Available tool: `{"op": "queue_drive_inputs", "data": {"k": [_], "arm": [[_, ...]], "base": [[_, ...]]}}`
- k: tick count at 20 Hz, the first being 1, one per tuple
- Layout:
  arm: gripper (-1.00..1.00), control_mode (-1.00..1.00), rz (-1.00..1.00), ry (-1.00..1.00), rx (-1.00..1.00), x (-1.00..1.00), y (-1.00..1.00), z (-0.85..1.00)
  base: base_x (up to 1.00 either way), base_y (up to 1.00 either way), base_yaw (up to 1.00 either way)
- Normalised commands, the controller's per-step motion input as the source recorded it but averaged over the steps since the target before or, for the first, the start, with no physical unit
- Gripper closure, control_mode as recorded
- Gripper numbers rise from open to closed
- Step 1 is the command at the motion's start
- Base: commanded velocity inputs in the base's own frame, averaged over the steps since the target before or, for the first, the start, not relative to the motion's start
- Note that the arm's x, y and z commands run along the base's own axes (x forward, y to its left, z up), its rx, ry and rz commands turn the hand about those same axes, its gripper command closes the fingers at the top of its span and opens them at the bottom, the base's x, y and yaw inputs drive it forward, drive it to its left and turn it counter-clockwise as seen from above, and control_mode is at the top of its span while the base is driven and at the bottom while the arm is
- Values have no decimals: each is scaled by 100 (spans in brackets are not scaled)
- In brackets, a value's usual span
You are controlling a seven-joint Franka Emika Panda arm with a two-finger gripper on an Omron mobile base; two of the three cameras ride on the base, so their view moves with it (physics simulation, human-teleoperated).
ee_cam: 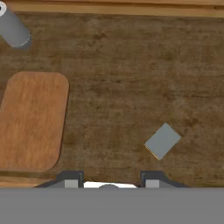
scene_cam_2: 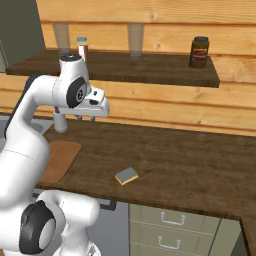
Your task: Pick up the sponge from the counter and clean the cutting board by briefly scrubbing or pressing down on the cutting board. Once finished, release the sponge.
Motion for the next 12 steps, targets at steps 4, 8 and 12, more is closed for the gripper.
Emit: {"op": "queue_drive_inputs", "data": {"k": [4,8,12], "arm": [[-100,-100,0,21,-3,28,3,-11],[-100,-100,-5,8,5,0,-24,-17],[-100,-100,-18,20,8,-33,-48,-89]], "base": [[0,0,0],[0,0,0],[0,0,0]]}}
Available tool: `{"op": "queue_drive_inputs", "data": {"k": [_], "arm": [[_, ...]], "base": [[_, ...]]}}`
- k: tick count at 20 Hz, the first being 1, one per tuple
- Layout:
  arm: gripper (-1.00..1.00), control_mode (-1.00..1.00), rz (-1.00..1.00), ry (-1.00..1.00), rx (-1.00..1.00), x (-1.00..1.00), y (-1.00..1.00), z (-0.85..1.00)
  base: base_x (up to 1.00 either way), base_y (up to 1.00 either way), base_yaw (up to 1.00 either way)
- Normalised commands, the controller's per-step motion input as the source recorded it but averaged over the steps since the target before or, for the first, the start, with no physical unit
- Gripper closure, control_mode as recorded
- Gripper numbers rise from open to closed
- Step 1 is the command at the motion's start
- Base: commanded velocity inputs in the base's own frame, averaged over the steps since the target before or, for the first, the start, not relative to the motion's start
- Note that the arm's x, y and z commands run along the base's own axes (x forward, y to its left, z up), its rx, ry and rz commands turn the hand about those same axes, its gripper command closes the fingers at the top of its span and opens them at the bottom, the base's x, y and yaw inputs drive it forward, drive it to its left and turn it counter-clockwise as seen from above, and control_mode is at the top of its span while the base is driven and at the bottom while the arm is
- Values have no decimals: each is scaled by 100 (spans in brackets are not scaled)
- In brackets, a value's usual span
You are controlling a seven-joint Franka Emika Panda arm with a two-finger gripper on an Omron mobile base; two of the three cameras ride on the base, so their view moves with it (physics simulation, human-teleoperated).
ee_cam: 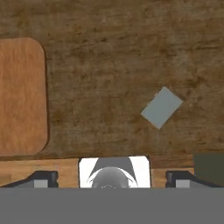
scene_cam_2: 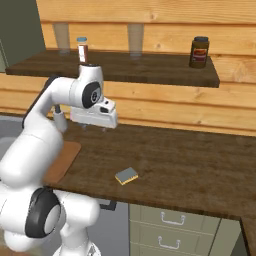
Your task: Pick up the sponge from the counter and clean the cutting board by briefly scrubbing or pressing down on the cutting board. Once finished, release the sponge.
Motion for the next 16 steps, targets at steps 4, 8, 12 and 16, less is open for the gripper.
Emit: {"op": "queue_drive_inputs", "data": {"k": [4,8,12,16], "arm": [[-100,-100,-22,-15,28,-94,-100,-100],[-100,-100,-27,1,4,-33,-65,-100],[-100,-100,-29,0,-2,8,-39,-70],[-100,-100,-23,6,1,62,-17,-17]], "base": [[0,0,0],[0,0,0],[0,0,0],[0,0,0]]}}
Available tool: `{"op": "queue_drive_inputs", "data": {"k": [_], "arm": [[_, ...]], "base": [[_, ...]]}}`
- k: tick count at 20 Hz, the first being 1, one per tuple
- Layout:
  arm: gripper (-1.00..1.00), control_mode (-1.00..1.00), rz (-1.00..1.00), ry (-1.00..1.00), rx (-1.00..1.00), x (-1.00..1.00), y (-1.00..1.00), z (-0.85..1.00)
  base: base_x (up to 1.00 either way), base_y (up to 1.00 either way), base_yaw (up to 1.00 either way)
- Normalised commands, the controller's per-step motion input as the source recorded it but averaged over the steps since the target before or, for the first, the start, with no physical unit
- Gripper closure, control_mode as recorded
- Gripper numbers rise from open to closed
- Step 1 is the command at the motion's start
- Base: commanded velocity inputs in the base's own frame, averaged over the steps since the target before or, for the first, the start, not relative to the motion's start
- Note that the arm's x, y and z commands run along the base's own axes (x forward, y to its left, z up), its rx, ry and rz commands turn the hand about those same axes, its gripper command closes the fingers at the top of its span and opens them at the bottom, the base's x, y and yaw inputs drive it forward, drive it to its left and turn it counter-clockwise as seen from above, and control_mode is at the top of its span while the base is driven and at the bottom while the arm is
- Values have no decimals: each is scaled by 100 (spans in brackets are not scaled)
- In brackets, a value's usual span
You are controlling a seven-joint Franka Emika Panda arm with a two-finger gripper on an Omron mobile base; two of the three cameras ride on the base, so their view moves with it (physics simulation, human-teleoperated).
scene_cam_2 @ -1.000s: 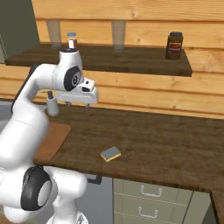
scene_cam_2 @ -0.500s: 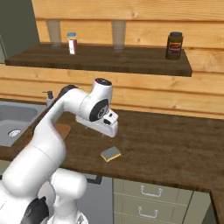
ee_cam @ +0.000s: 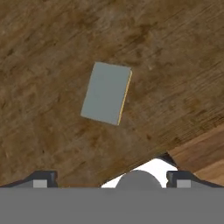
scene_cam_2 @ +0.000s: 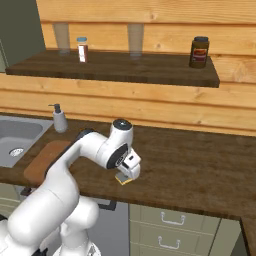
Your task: Pick up the sponge from the counter and clean the cutting board by briefly scrubbing or pressing down on the cutting board. Once finished, release the sponge.
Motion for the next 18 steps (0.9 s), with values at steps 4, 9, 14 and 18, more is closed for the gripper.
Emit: {"op": "queue_drive_inputs", "data": {"k": [4,9,14,18], "arm": [[-100,-100,-5,13,1,69,-20,-19],[-100,-100,-1,8,1,36,-14,-28],[-100,-100,0,5,0,6,-11,-41],[-100,-100,0,2,0,3,-2,-43]], "base": [[0,0,0],[0,0,0],[0,0,0],[0,0,0]]}}
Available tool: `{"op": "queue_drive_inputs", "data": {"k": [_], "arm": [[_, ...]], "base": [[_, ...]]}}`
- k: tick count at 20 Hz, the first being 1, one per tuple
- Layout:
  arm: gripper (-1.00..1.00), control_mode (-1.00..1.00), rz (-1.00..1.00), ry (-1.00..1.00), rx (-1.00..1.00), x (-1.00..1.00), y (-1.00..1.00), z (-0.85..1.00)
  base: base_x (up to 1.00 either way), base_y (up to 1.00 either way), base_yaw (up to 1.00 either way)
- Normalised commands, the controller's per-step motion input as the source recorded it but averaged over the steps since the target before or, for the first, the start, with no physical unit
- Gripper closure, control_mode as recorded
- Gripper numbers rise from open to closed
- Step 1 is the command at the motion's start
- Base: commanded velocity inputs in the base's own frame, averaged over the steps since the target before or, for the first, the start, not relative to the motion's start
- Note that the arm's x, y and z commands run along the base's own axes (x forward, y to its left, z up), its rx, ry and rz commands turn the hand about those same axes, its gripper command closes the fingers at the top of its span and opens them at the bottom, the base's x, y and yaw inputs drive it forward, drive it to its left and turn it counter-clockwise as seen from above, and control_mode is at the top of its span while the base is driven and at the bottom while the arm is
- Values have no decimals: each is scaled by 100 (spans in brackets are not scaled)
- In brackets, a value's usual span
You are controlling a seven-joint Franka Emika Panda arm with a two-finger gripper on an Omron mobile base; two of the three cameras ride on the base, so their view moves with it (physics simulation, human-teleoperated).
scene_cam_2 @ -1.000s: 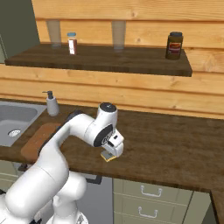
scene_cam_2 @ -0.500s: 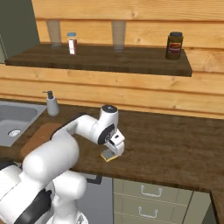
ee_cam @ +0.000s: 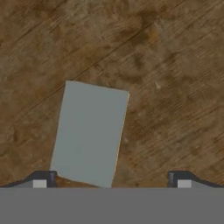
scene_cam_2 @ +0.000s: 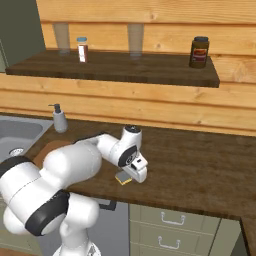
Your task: Pick up the sponge from the counter and clean the cutting board by briefly scrubbing or pressing down on the cutting board. Once finished, release the sponge.
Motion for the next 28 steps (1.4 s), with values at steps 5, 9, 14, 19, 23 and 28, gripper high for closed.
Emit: {"op": "queue_drive_inputs", "data": {"k": [5,9,14,19,23,28], "arm": [[-100,-100,0,1,-3,25,0,-24],[-100,-100,0,0,-3,25,0,-21],[-100,-100,0,1,-4,18,0,-28],[-100,-100,0,0,0,21,0,-13],[-100,-100,0,0,0,0,0,0],[-100,-100,-1,0,0,4,3,0]], "base": [[0,0,0],[0,0,0],[0,0,0],[0,0,0],[0,0,0],[0,0,0]]}}
